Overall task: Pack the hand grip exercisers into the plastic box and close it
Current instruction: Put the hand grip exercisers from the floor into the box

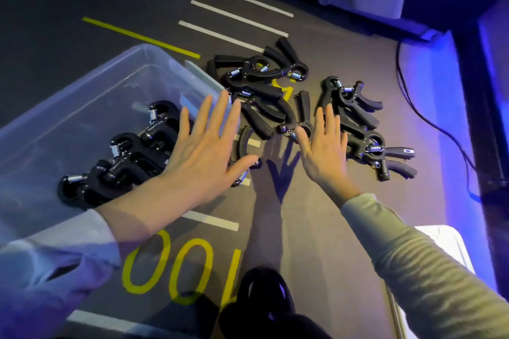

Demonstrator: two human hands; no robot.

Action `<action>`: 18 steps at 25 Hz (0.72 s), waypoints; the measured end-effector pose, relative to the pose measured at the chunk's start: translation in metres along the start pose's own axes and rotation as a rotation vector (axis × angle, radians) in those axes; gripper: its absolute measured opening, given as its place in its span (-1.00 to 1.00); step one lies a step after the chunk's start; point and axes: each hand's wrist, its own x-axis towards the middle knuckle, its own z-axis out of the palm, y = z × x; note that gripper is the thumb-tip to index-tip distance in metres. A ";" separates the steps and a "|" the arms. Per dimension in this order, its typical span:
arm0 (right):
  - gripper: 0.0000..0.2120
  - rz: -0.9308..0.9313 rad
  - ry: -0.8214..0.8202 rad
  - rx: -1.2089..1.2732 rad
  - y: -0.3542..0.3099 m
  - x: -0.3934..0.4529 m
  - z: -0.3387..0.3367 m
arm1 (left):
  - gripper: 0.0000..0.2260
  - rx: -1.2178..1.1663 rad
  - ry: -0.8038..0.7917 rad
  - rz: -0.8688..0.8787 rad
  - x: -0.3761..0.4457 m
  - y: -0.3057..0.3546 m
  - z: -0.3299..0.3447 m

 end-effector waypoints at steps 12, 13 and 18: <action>-0.41 -0.133 -0.425 -0.132 0.033 0.034 0.047 | -0.19 0.003 -0.002 0.028 0.013 -0.004 0.022; -0.42 -0.142 -0.427 -0.144 0.034 0.034 0.048 | -0.19 -0.002 -0.005 0.027 0.013 -0.004 0.022; -0.51 -0.146 -0.417 -0.208 0.026 0.035 0.036 | -0.19 -0.030 -0.013 0.029 0.012 -0.005 0.022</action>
